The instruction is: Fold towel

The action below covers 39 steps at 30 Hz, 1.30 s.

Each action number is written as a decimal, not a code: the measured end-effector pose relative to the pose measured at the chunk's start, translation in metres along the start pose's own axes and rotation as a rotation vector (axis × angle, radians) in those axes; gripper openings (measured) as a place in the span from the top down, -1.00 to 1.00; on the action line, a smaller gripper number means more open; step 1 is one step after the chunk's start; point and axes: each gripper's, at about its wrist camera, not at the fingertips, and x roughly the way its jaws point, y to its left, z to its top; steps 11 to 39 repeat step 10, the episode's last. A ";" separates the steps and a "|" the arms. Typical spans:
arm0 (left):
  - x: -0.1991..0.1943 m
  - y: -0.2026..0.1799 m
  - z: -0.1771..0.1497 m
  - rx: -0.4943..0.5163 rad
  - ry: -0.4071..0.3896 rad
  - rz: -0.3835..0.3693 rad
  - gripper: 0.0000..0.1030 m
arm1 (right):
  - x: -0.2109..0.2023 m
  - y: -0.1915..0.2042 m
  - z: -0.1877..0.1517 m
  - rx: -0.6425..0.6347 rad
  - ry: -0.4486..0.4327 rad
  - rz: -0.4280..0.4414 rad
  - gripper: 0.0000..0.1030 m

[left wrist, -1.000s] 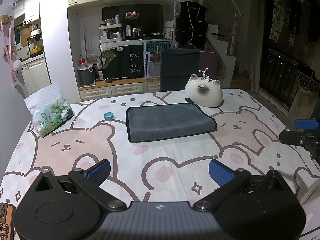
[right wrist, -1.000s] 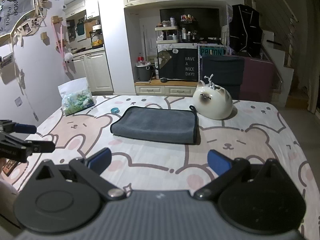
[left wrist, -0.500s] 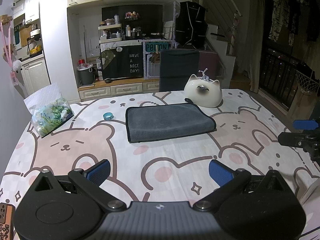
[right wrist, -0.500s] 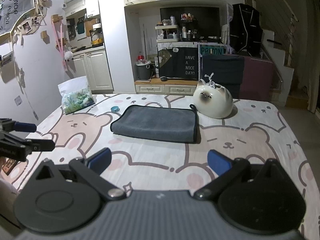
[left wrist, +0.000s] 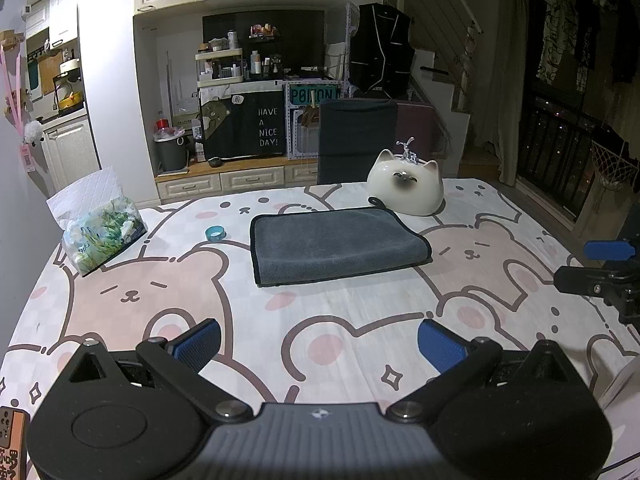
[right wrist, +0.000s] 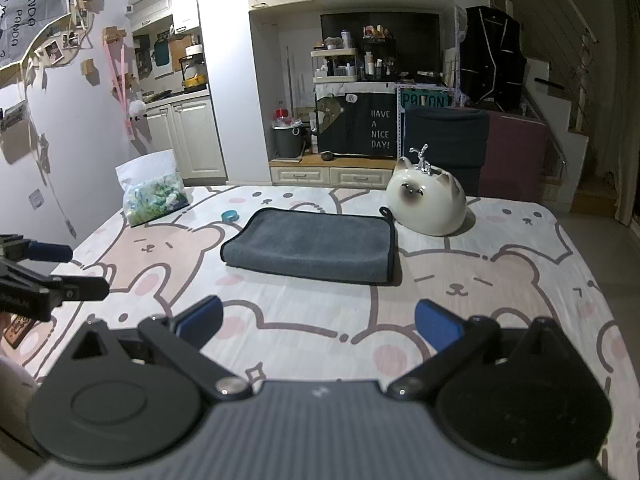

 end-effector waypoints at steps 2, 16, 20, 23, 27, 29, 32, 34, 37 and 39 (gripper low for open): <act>0.000 0.000 0.000 -0.001 0.001 -0.001 -1.00 | 0.000 0.000 0.000 0.001 0.001 0.001 -1.00; 0.000 -0.002 0.001 0.001 -0.001 0.001 -1.00 | 0.000 -0.001 -0.001 0.001 0.002 0.001 -1.00; 0.000 -0.002 0.001 0.001 -0.001 0.001 -1.00 | 0.000 -0.001 -0.001 0.001 0.002 0.001 -1.00; 0.000 -0.002 0.001 0.001 -0.001 0.001 -1.00 | 0.000 -0.001 -0.001 0.001 0.002 0.001 -1.00; 0.000 -0.002 0.001 0.001 -0.001 0.001 -1.00 | 0.000 -0.001 -0.001 0.001 0.002 0.001 -1.00; 0.000 -0.002 0.001 0.001 -0.001 0.001 -1.00 | 0.000 -0.001 -0.001 0.001 0.002 0.001 -1.00; 0.000 -0.002 0.001 0.001 -0.001 0.001 -1.00 | 0.000 -0.001 -0.001 0.001 0.002 0.001 -1.00; 0.000 -0.002 0.001 0.001 -0.001 0.001 -1.00 | 0.000 -0.001 -0.001 0.001 0.002 0.001 -1.00; 0.000 -0.002 0.001 0.001 -0.001 0.001 -1.00 | 0.000 -0.001 -0.001 0.001 0.002 0.001 -1.00; 0.000 -0.002 0.001 0.001 -0.001 0.001 -1.00 | 0.000 -0.001 -0.001 0.001 0.002 0.001 -1.00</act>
